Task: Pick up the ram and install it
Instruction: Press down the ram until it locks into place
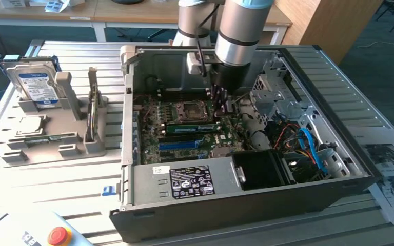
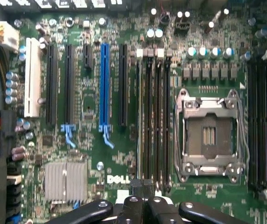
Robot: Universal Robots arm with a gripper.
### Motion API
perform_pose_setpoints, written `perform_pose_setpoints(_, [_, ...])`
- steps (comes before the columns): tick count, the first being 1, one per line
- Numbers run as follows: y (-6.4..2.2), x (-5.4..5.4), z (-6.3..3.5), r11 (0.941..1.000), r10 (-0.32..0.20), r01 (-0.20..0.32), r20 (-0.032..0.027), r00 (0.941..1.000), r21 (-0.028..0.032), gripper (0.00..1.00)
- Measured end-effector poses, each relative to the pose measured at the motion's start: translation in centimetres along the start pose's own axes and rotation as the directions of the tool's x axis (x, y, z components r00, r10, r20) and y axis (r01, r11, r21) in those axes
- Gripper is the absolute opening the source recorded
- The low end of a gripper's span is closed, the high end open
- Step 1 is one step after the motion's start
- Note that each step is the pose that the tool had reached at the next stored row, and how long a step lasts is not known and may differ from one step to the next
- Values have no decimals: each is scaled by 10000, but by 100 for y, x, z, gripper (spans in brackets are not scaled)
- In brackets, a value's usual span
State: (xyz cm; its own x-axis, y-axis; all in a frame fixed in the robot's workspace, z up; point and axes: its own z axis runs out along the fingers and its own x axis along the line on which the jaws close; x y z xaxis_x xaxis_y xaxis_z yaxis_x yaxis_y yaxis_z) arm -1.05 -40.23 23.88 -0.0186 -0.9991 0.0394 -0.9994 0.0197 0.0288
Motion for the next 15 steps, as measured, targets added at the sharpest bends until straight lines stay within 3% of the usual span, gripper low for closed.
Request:
perform_pose_setpoints(8, [296,-5,17,10000,-1,1,1,10000,36,10])
perform_pose_setpoints(15, [631,-18,32,10000,11,-11,-1,10000,82,10])
